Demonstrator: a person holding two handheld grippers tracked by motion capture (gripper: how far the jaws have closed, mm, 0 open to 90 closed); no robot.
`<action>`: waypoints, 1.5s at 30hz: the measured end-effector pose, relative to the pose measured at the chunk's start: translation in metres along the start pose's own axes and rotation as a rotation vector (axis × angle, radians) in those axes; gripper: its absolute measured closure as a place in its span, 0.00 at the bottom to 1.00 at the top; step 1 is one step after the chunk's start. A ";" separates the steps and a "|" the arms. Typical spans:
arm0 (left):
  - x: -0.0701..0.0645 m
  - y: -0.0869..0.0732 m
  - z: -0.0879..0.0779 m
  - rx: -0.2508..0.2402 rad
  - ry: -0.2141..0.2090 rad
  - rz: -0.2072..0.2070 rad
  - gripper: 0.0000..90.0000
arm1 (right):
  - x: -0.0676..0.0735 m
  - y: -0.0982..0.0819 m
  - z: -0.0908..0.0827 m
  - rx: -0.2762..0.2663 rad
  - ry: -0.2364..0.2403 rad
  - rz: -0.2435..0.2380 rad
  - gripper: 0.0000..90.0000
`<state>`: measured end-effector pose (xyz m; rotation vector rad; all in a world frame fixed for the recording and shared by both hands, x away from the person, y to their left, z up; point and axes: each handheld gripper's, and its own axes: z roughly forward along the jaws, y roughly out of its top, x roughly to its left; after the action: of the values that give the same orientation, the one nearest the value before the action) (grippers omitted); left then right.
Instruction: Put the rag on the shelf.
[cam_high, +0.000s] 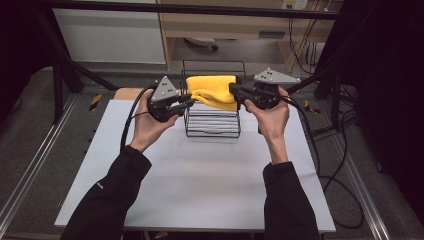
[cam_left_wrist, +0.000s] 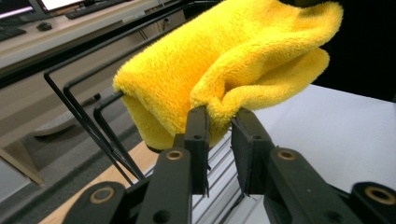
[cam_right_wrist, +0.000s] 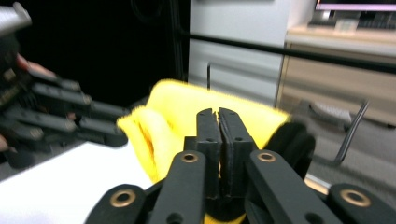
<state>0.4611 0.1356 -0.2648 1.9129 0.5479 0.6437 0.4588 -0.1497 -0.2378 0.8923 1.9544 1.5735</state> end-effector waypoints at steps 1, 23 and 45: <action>0.000 -0.001 0.000 0.005 -0.006 -0.002 0.83 | 0.001 -0.004 0.002 0.017 0.006 0.001 0.99; 0.003 -0.022 0.024 0.122 0.010 -0.082 0.81 | -0.016 -0.061 0.029 0.108 -0.034 0.033 0.83; 0.003 -0.062 -0.015 0.183 -0.025 -0.176 0.34 | -0.014 -0.080 -0.021 0.137 0.000 0.040 0.35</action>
<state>0.4473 0.1722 -0.3159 2.0118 0.7721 0.4690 0.4378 -0.1841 -0.3116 0.9909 2.0764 1.4754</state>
